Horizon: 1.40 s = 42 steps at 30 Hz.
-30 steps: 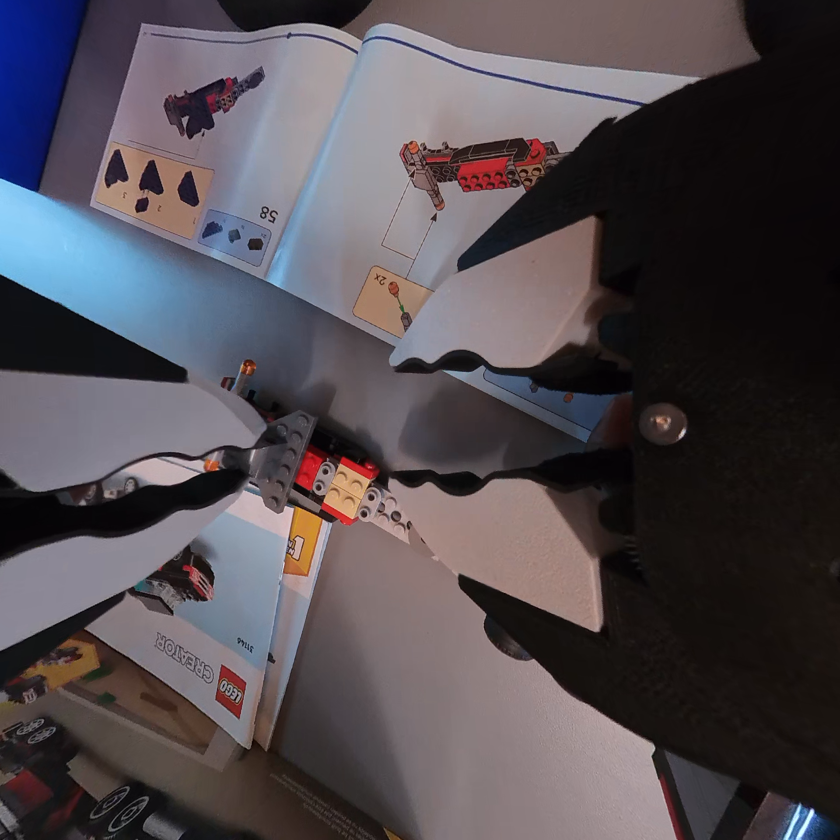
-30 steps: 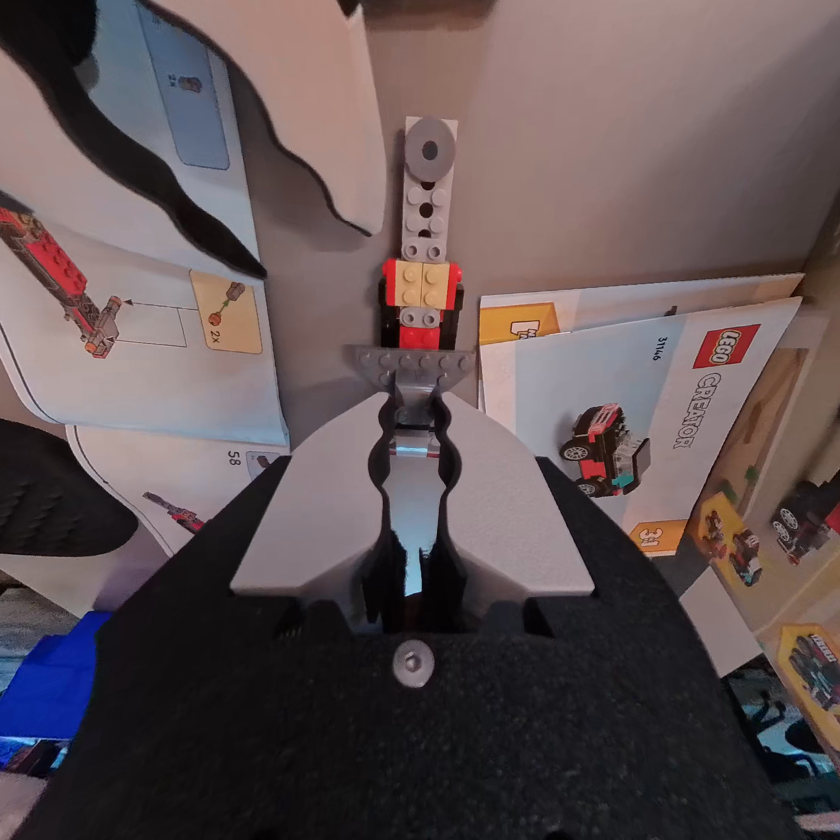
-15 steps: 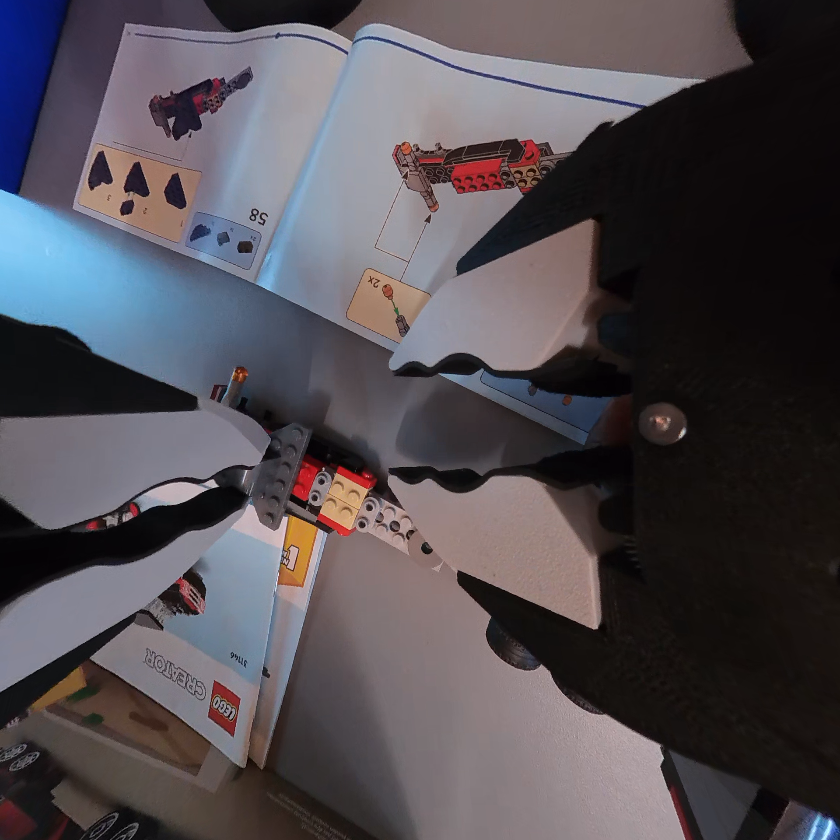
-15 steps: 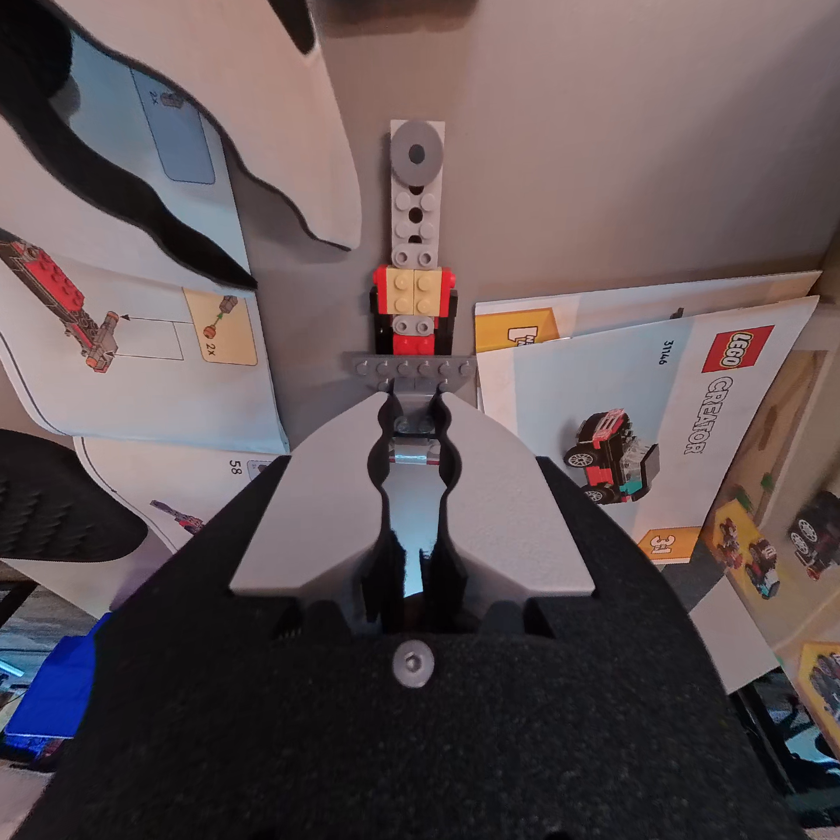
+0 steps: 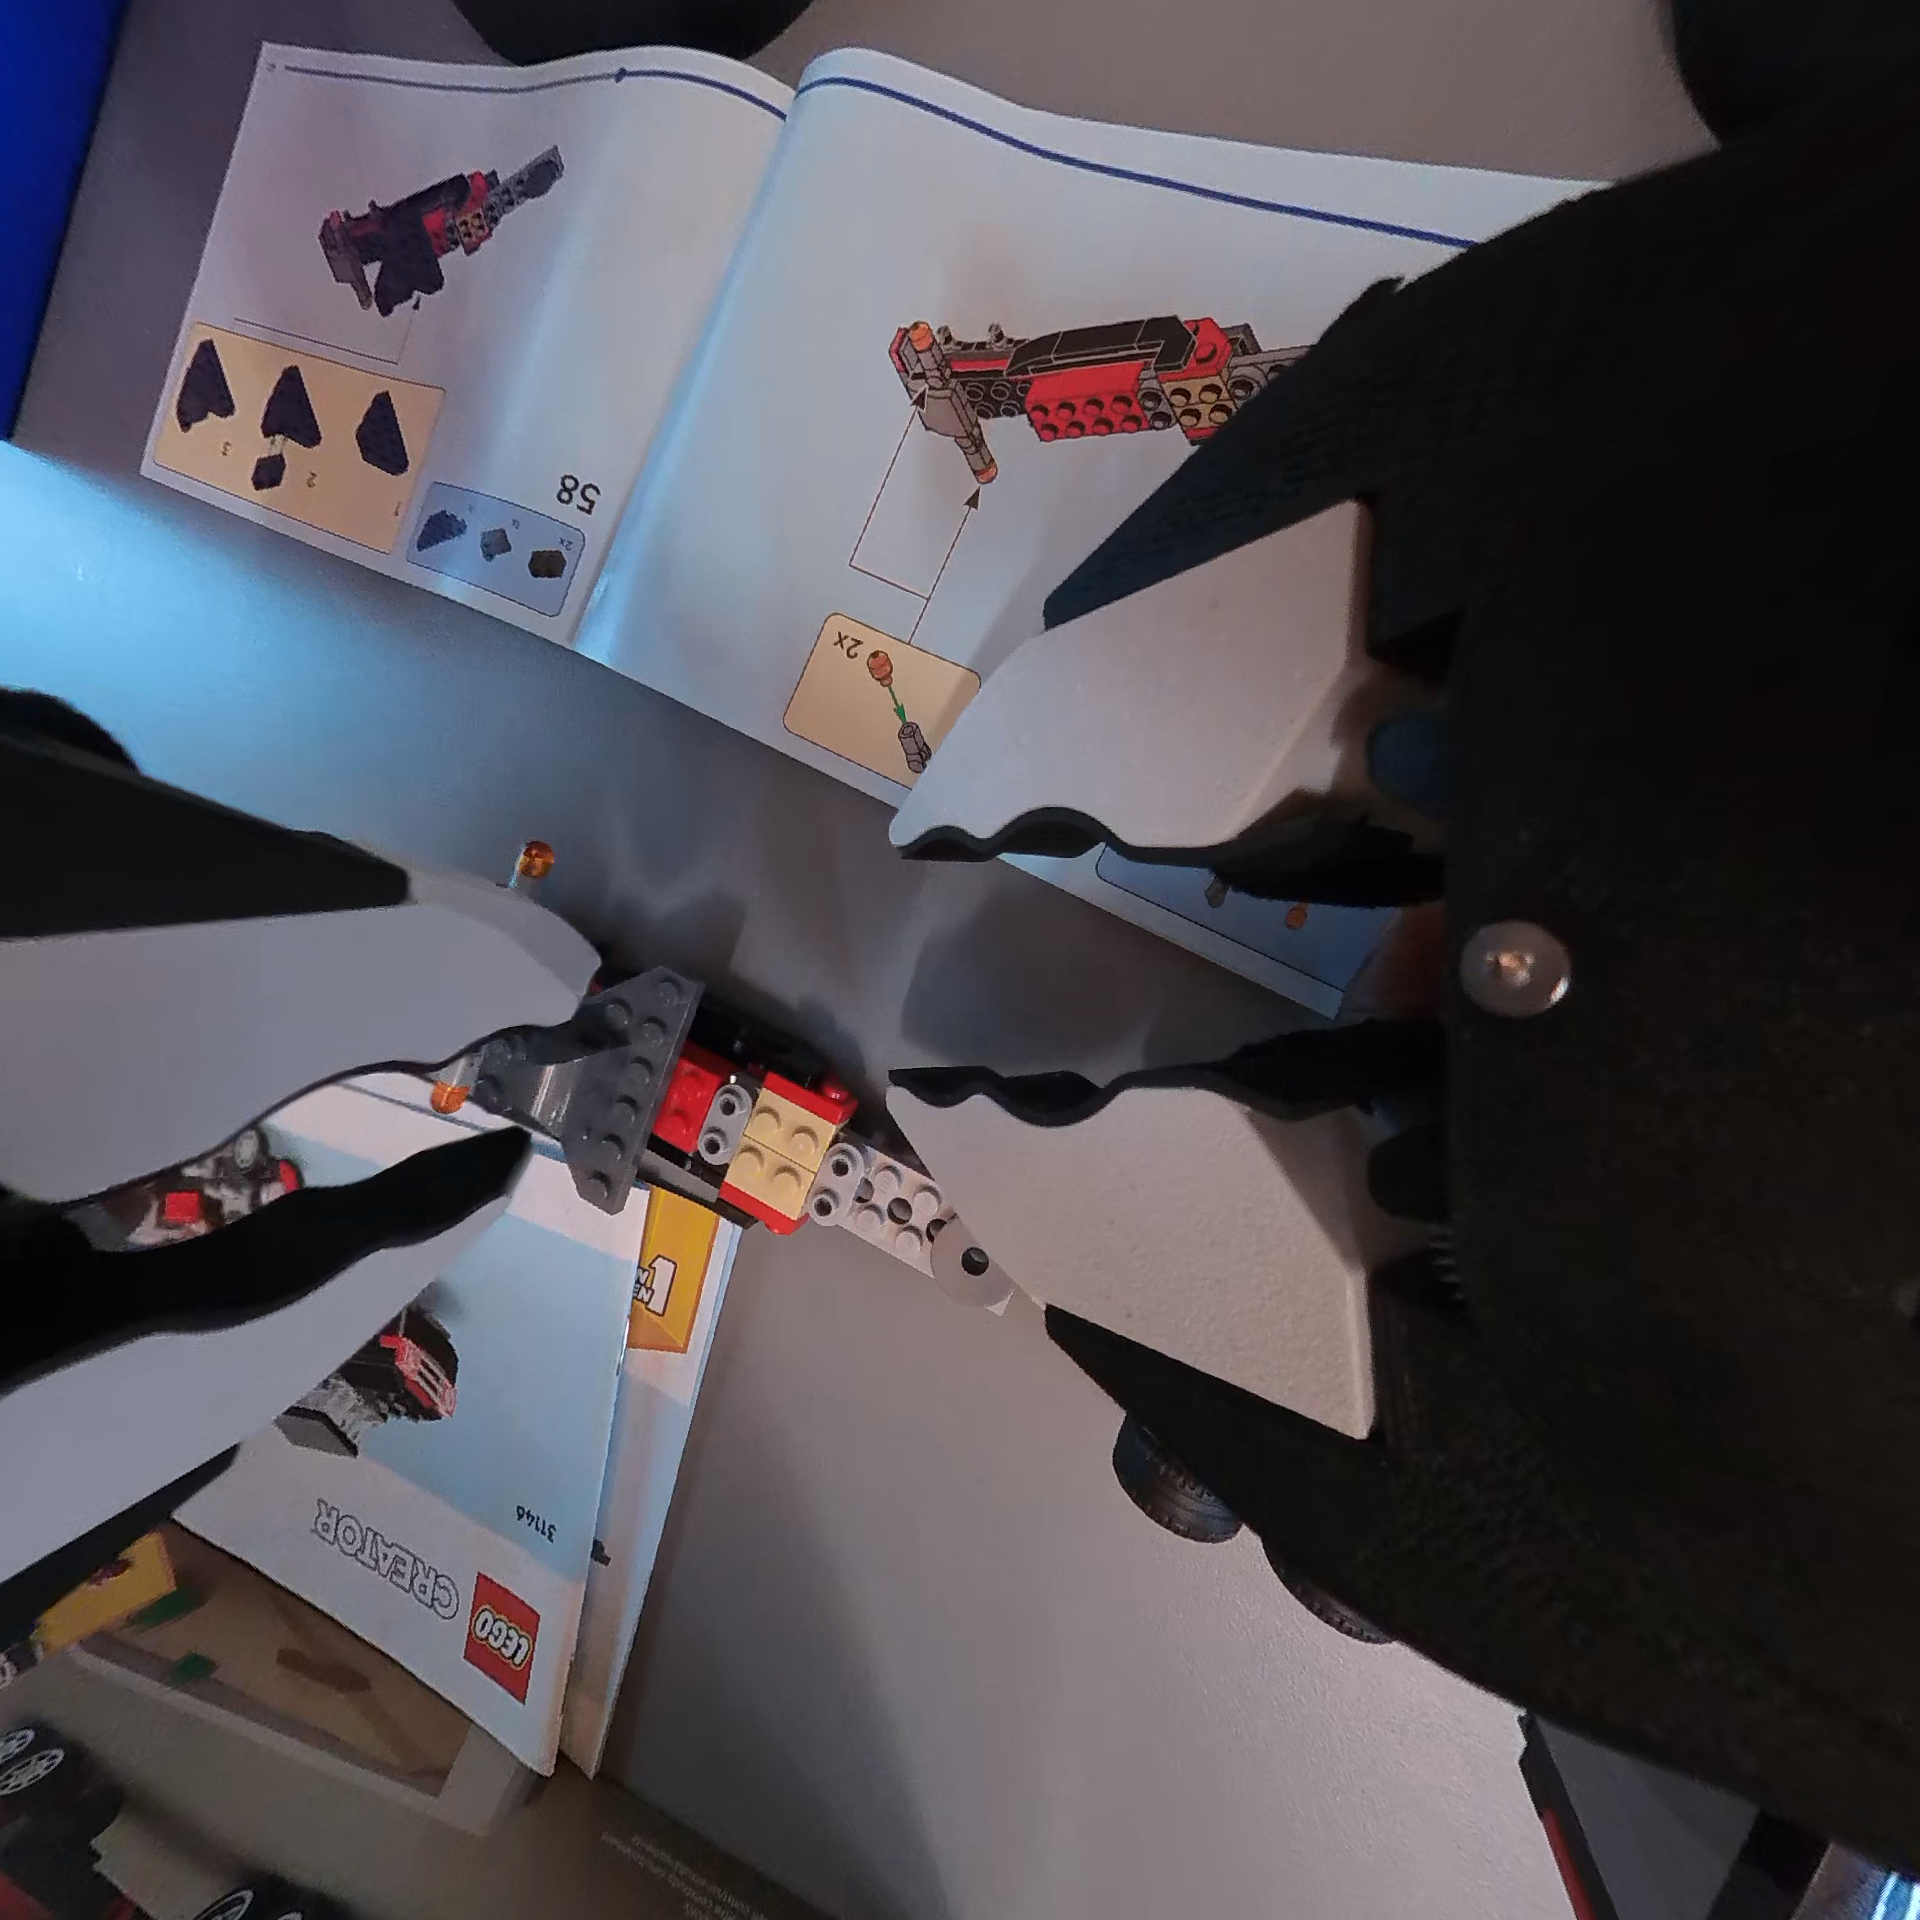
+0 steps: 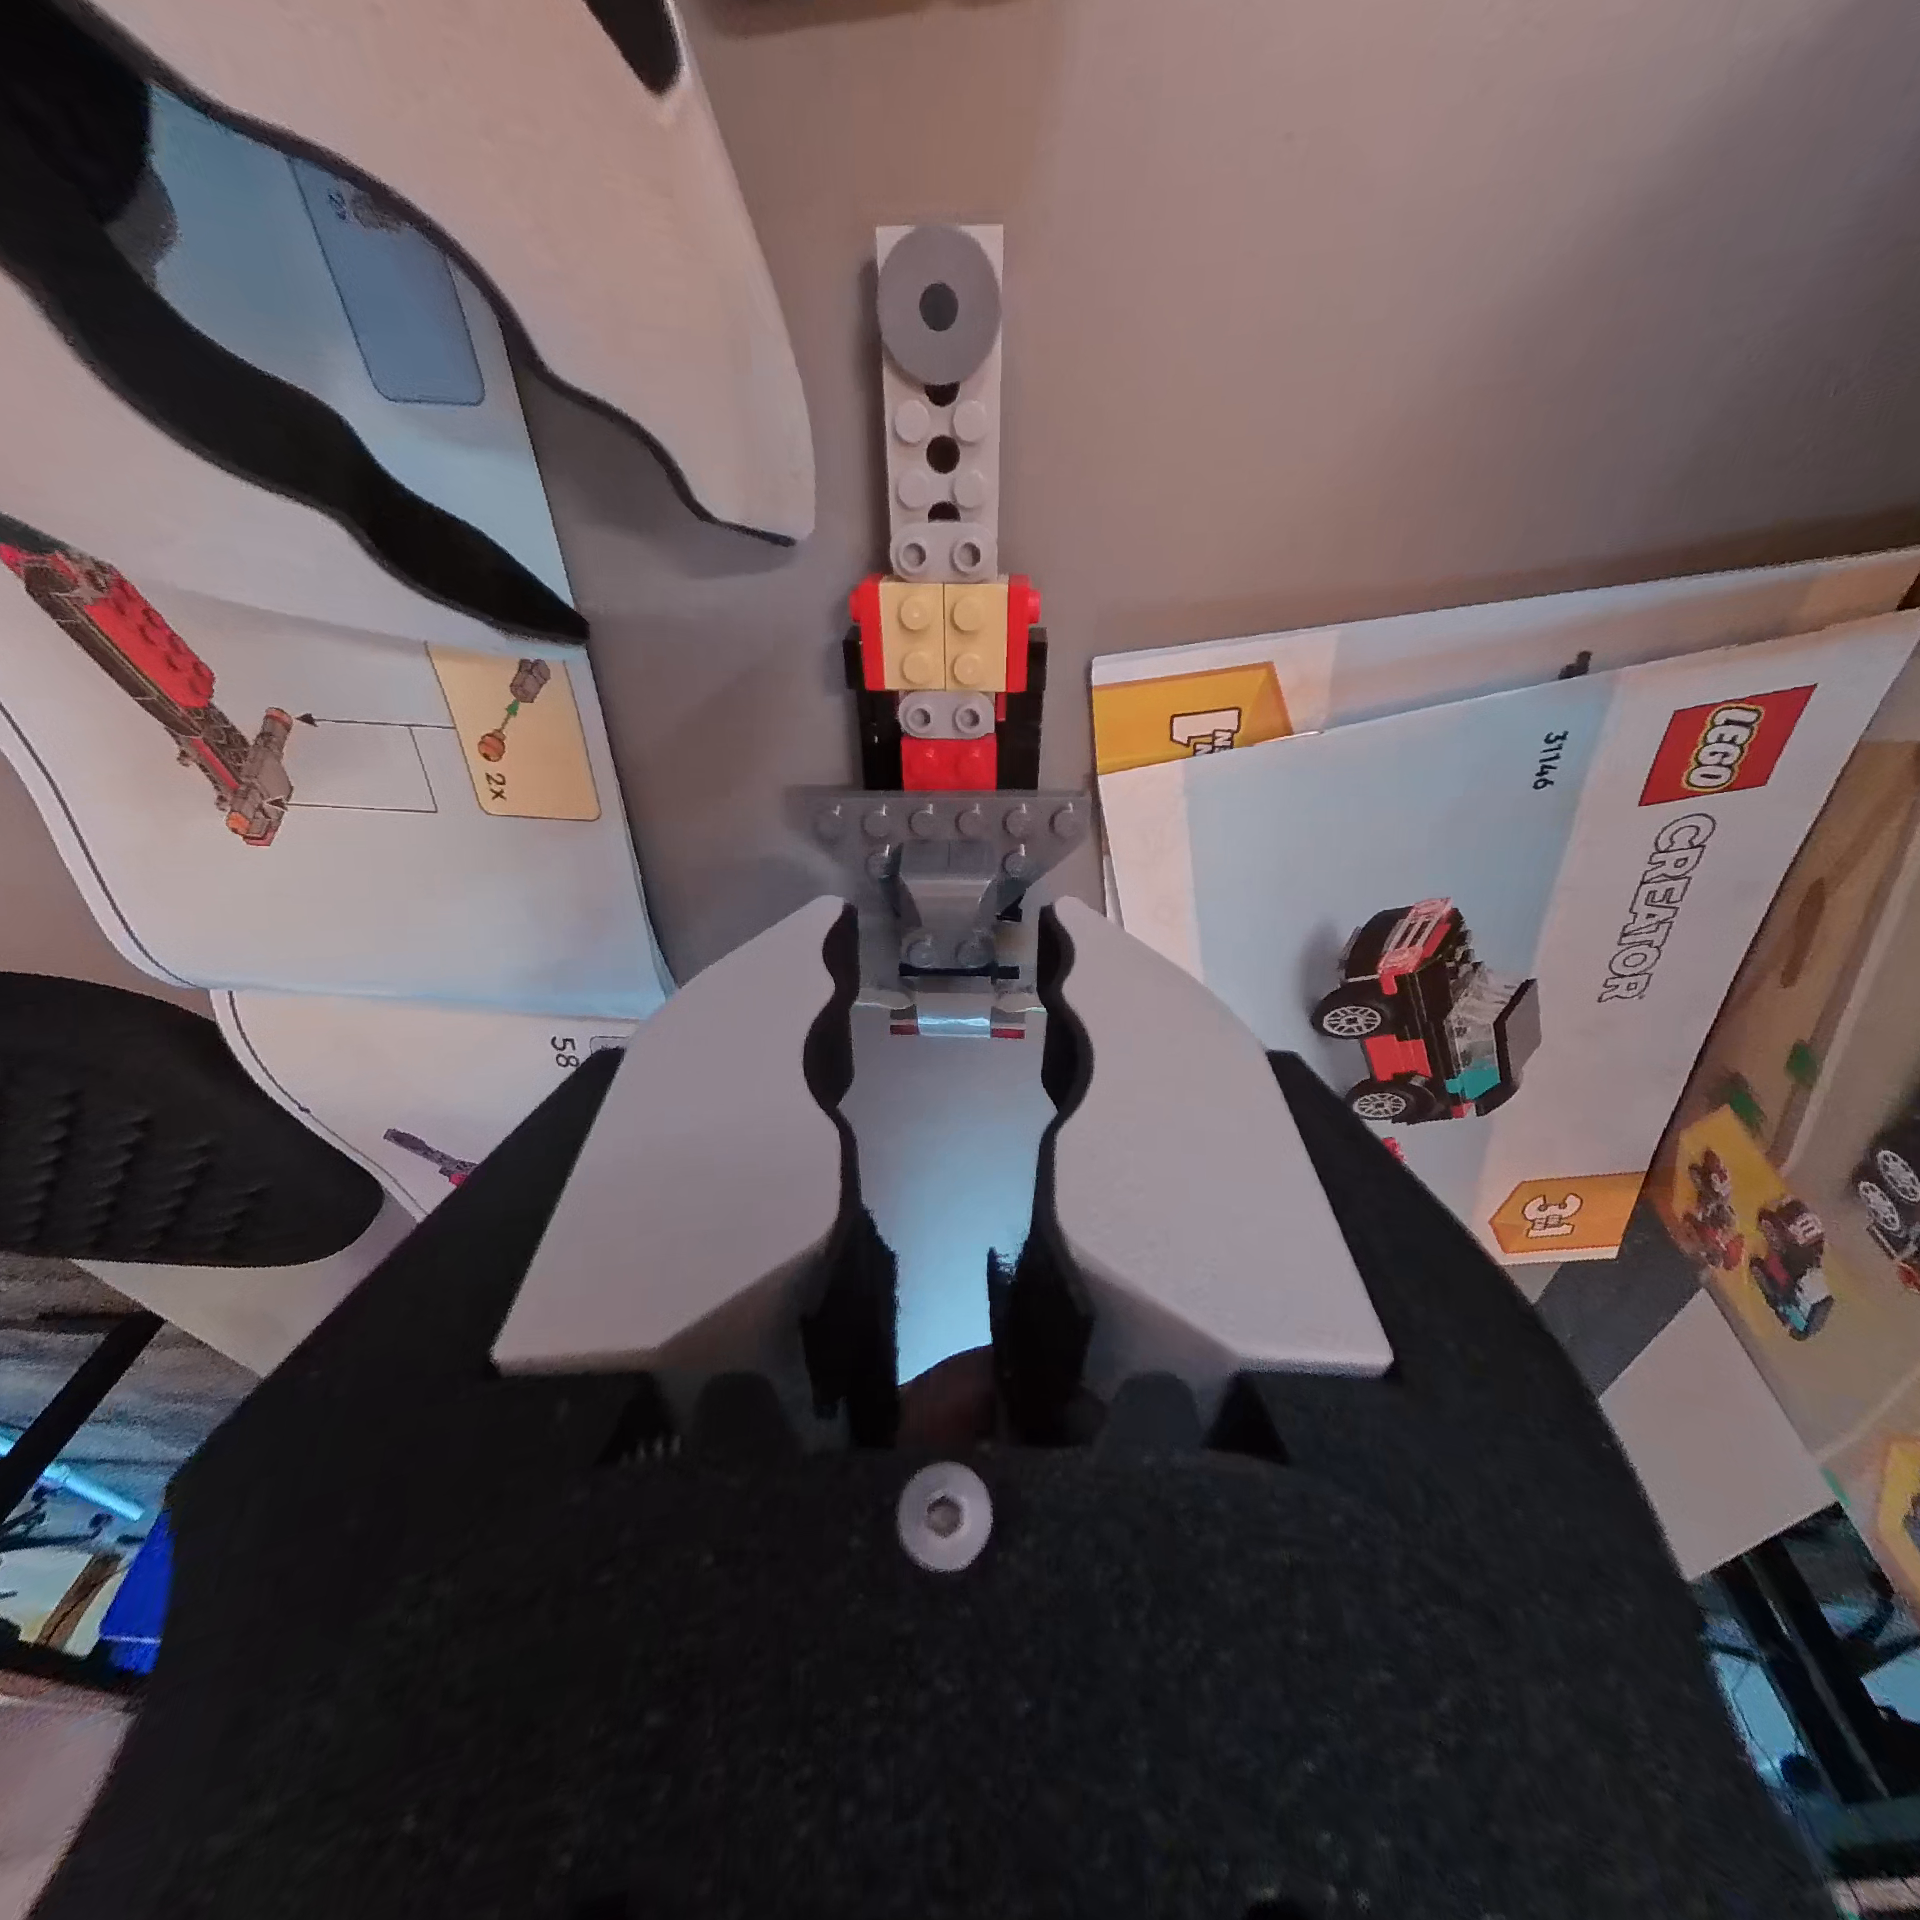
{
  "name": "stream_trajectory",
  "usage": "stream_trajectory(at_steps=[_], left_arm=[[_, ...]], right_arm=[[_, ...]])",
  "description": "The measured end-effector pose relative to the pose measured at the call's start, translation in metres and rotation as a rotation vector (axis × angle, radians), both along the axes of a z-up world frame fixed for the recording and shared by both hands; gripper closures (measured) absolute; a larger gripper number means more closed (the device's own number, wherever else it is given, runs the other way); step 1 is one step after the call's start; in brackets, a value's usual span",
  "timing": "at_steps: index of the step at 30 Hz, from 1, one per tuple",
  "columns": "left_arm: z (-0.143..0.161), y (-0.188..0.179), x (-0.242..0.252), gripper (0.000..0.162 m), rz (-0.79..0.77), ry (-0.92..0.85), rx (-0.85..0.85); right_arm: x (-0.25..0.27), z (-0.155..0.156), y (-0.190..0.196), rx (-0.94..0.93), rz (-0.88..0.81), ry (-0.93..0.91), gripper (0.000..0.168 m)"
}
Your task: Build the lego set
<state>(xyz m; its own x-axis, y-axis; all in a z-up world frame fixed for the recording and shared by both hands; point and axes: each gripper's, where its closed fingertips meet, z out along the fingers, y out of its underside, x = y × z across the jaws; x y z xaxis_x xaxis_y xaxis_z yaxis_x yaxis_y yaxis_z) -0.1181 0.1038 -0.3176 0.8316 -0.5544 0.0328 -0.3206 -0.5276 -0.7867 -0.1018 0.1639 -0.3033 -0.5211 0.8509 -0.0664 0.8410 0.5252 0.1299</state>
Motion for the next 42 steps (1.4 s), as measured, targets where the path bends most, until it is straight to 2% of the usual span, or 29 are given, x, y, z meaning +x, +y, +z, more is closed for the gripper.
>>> stream_trajectory(at_steps=[6, 14, 42], left_arm=[[-0.001, 0.0, 0.0, 0.124, -0.002, 0.002, -0.004], [-0.001, 0.0, 0.001, 0.124, -0.004, 0.006, -0.008], [-0.001, -0.001, 0.001, 0.124, -0.007, 0.0, -0.011]], right_arm=[[-0.014, 0.005, -0.003, -0.056, 0.025, 0.13, 0.146], [-0.013, -0.002, -0.008, -0.073, 0.042, 0.146, 0.151], [-0.013, -0.004, -0.008, -0.097, 0.011, 0.243, 0.152]])
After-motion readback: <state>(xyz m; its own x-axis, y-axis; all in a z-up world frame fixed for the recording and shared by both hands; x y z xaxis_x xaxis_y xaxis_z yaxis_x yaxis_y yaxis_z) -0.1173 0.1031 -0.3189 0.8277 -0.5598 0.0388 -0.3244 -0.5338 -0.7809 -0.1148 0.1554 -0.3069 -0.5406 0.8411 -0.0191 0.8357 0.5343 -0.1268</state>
